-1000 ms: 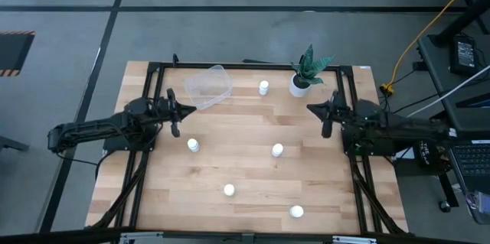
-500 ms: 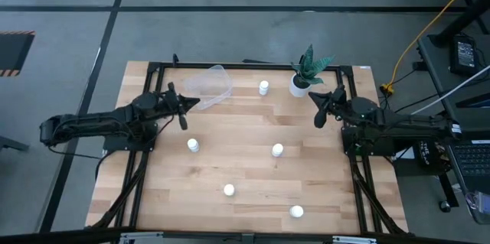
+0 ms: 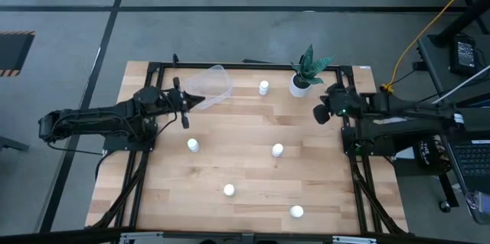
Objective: Pick and place pill bottles into a basket
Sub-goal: Put the white pill bottle into the transparent container
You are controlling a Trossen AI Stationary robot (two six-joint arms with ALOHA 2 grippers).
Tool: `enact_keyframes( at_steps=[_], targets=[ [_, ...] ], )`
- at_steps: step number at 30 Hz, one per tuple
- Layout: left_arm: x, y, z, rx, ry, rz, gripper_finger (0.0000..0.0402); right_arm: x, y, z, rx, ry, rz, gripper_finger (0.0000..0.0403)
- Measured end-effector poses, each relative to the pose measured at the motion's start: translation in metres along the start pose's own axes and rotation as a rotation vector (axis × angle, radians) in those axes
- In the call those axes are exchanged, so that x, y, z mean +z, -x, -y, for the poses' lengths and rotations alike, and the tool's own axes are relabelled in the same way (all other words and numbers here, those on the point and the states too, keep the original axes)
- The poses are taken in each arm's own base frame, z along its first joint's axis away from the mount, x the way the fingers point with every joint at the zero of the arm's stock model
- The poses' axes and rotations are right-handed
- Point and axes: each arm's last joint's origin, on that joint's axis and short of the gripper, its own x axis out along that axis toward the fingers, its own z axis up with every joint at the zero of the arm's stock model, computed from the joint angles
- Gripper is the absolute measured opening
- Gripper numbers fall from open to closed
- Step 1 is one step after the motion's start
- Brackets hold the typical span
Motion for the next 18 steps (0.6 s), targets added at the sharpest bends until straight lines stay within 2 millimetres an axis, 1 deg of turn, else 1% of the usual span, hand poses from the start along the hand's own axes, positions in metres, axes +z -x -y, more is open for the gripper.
enact_keyframes(
  at_steps=[3,6,8,11,14,18],
  targets=[
    [-0.002,0.0,0.0,0.0,0.017,-0.023,0.0004,0.01,0.006,-0.002,-0.024,-0.024,-0.028,0.0007],
    [-0.002,0.0,0.0,0.001,0.02,-0.026,0.0004,0.016,0.009,-0.004,-0.041,-0.01,-0.047,0.0007],
    [-0.002,0.0,0.0,0.001,0.021,-0.026,0.0004,0.019,0.012,-0.002,-0.073,-0.042,-0.073,0.0007],
    [-0.002,0.0,0.0,0.001,0.023,-0.025,0.0004,0.019,0.015,0.005,-0.149,-0.111,-0.128,0.0007],
    [-0.002,0.0,0.0,0.001,0.024,-0.025,0.0004,0.015,0.017,0.011,-0.213,-0.143,-0.172,0.0007],
    [-0.002,0.0,0.0,0.001,0.024,-0.025,0.0004,0.015,0.016,0.014,-0.232,-0.153,-0.183,0.0007]
  ],
)
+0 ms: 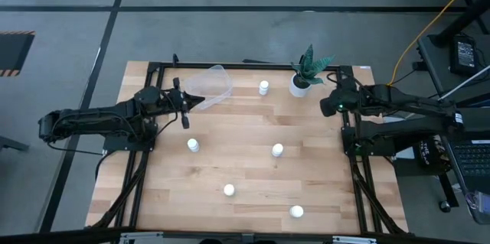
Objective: Pick and place pill bottles into a basket
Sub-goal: Put the white pill bottle into the transparent container
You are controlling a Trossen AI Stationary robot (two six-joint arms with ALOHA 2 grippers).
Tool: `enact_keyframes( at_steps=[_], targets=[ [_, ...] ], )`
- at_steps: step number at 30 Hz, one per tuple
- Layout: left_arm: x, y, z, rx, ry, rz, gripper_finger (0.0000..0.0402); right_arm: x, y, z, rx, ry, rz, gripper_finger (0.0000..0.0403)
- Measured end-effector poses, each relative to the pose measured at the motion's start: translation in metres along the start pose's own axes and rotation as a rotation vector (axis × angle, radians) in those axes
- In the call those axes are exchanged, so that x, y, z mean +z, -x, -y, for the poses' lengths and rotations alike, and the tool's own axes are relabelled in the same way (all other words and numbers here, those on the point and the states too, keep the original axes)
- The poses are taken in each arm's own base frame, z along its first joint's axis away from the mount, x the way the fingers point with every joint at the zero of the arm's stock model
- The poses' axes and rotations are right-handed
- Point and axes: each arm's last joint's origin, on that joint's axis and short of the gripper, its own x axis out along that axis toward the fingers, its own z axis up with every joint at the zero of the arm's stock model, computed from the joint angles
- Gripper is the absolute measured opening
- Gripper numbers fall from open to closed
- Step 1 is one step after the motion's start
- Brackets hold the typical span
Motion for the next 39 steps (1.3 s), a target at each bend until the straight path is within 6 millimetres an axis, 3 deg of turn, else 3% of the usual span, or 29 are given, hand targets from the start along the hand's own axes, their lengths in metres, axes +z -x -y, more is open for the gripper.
enact_keyframes(
  at_steps=[8,21,39],
  targets=[
    [-0.0001,0.0,0.0,0.0,-0.002,0.0,0.0004,0.0006,0.0,-0.0008,0.008,0.103,0.006,0.0007],
    [0.0012,0.0001,-0.0016,0.049,-0.001,0.01,0.0004,0.0002,0.0001,-0.0026,0.046,-0.015,-0.027,0.0019],
    [0.0084,0.0005,-0.0026,0.065,-0.111,0.081,0.0036,-0.0013,0.0001,-0.0037,0.078,-0.08,-0.08,0.0253]
  ],
)
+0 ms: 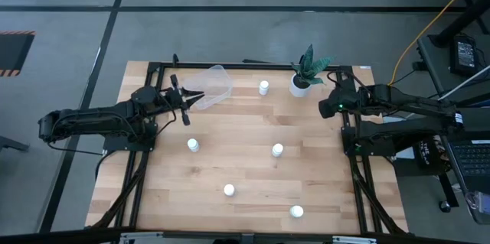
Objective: Pick and place pill bottles into a basket
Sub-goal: Put the white pill bottle into the transparent container
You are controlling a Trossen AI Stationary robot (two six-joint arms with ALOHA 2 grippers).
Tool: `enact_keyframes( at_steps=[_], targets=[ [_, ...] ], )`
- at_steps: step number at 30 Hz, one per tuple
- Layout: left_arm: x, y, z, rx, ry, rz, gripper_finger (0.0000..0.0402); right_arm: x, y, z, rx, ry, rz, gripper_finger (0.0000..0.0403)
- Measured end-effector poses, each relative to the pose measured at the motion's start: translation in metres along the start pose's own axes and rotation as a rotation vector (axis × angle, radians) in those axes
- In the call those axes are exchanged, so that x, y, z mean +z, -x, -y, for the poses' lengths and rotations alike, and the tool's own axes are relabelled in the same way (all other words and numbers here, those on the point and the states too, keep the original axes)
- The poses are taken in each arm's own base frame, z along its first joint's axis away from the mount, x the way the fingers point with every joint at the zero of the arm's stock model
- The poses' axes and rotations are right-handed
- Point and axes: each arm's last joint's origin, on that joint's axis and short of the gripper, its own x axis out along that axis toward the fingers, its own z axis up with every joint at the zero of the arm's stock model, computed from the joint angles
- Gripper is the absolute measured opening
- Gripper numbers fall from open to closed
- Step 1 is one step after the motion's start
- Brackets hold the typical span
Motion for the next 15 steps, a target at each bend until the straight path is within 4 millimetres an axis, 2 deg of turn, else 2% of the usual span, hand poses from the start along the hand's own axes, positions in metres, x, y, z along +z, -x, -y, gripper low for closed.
enact_keyframes(
  at_steps=[5,15],
  targets=[
    [0.0,0.0,0.0,0.0,0.0,0.0,0.0046,-0.001,0.0,0.002,-0.022,-0.062,-0.009,0.0268],
    [0.0,0.0,0.0,0.0,0.003,-0.001,0.0051,-0.001,-0.01,-0.009,-0.077,-0.097,-0.051,0.0252]
  ],
)
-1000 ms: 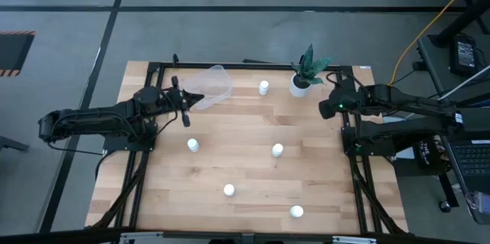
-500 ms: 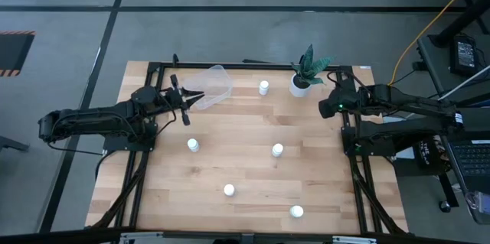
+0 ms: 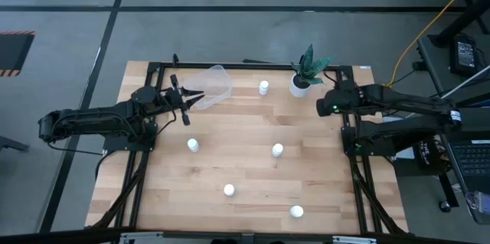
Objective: Pick and place pill bottles into a basket
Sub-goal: Put the white pill bottle into the transparent container
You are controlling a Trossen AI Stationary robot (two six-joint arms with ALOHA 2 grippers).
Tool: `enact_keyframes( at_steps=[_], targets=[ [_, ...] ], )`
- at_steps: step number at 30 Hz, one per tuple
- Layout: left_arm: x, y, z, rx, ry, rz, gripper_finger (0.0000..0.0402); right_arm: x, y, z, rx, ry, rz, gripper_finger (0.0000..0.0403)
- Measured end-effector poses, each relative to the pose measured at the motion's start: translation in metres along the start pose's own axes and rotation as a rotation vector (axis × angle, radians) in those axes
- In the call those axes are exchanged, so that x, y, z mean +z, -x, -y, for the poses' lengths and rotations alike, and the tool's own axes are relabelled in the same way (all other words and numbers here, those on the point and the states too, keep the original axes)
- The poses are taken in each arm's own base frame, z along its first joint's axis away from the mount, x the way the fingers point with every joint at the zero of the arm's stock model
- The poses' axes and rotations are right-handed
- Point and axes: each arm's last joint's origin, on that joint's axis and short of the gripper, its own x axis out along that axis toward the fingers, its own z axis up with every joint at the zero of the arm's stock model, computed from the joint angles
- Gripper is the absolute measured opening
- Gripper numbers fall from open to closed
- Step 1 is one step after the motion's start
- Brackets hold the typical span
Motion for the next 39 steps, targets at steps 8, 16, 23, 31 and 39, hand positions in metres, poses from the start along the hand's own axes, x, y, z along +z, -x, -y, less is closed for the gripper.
enact_keyframes(
  at_steps=[8,16,23,31,39],
  targets=[
    [0.0,0.0,0.0,0.0,0.001,-0.001,0.0056,-0.003,-0.014,-0.016,-0.055,0.015,-0.099,0.0243],
    [0.0,0.0,0.0,0.0,0.001,-0.001,0.0058,-0.012,-0.014,-0.024,-0.072,-0.07,-0.125,0.0242],
    [0.0,0.0,0.0,-0.001,0.001,-0.001,0.006,-0.033,-0.019,-0.044,-0.121,-0.073,-0.094,0.0242],
    [0.0,0.0,0.0,-0.001,0.001,-0.001,0.0061,-0.056,-0.03,-0.065,-0.195,-0.065,0.031,0.0242],
    [-0.001,0.0,0.0,-0.003,0.01,-0.011,0.0061,-0.075,-0.03,-0.071,-0.209,-0.118,0.127,0.0242]
  ],
)
